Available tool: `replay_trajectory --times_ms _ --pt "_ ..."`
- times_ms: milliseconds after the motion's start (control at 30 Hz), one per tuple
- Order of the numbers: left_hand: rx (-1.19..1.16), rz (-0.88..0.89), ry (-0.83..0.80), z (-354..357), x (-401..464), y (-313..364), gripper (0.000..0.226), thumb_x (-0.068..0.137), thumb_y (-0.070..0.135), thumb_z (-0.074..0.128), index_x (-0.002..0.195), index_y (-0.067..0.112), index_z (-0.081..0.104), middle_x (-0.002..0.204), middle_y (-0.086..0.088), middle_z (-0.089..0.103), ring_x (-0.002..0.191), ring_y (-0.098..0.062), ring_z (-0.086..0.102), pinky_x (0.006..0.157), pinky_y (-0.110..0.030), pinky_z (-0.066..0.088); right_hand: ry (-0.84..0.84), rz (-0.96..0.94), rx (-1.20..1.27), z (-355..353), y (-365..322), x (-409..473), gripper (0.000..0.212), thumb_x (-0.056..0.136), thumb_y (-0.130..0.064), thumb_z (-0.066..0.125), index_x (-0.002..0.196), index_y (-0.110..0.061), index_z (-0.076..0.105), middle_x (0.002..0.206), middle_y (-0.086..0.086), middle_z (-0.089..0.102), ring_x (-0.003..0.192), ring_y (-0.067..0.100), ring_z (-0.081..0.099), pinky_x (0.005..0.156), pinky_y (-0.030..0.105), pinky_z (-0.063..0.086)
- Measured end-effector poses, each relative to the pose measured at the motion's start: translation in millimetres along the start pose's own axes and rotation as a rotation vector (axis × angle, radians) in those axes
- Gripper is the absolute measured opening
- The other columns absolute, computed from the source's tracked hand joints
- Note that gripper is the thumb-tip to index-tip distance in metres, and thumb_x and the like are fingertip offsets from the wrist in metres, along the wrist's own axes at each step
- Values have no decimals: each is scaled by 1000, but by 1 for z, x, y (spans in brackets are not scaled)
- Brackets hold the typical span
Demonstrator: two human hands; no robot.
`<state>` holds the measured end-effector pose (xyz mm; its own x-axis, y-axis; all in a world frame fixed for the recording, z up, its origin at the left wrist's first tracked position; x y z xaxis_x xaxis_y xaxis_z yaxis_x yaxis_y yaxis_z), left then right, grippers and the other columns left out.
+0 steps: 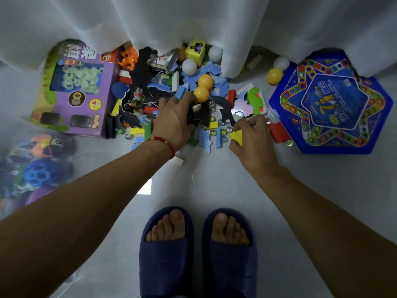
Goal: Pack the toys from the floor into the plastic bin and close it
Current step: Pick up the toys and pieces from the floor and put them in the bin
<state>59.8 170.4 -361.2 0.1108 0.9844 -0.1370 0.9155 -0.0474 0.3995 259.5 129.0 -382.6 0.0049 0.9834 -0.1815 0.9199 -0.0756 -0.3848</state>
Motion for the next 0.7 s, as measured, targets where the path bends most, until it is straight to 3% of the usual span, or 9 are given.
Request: replay_trajectory --times_ms 100,233,300,367,467,600,700 --pt "-128 -27 39 0 -1 -6 55 75 13 77 122 23 49 105 -12 60 99 -33 53 77 -38 42 46 29 186 -2 8 0 34 76 -13 82 105 -16 65 119 11 47 108 27 53 86 37 54" --pt "-295 -84 83 -9 -5 -10 53 77 1 70 123 20 51 109 -11 57 90 -20 51 72 -27 39 88 133 484 -11 18 -3 31 75 -14 81 102 -20 67 113 5 53 92 19 59 71 21 53" --pt "-314 -87 108 -14 -8 -11 53 78 -1 68 122 20 51 112 -10 57 94 -19 52 74 -26 40 72 235 787 -17 20 -8 26 79 -12 79 101 -18 68 101 5 64 77 13 62 63 28 57" --pt "-346 -91 169 -22 -14 -9 52 76 -2 67 120 21 51 112 -8 58 97 -20 55 79 -31 48 5 349 1118 -18 19 -15 19 85 -8 74 101 -16 69 85 -3 69 66 8 60 53 28 52" --pt "-526 -160 221 -34 -29 0 53 78 -4 68 121 21 51 117 4 54 102 -18 60 87 -35 56 -186 446 1531 -17 10 -26 12 88 -10 68 97 -16 65 82 1 58 67 9 52 52 25 45" --pt "-1206 -397 35 -28 -72 27 64 81 -17 65 128 25 53 114 -7 60 95 -28 68 76 -40 61 -311 431 1746 -39 14 -43 16 79 -18 69 92 -18 60 90 6 52 74 12 50 51 22 43" --pt "-1296 -505 -100 -17 -116 52 55 84 -20 57 124 17 60 110 -9 59 95 -33 65 79 -45 61 -291 365 1793 -70 40 -83 43 61 -31 90 96 -19 68 85 3 63 79 13 62 51 20 43"
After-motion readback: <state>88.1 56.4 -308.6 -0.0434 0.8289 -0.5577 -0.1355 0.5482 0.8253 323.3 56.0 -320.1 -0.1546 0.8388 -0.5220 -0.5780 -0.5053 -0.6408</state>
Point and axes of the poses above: each hand's wrist, its own x-axis towards the middle knuckle, its own z-axis out of the palm, y = z × x, the point moved 6 cm from there along x, towards the middle knuckle
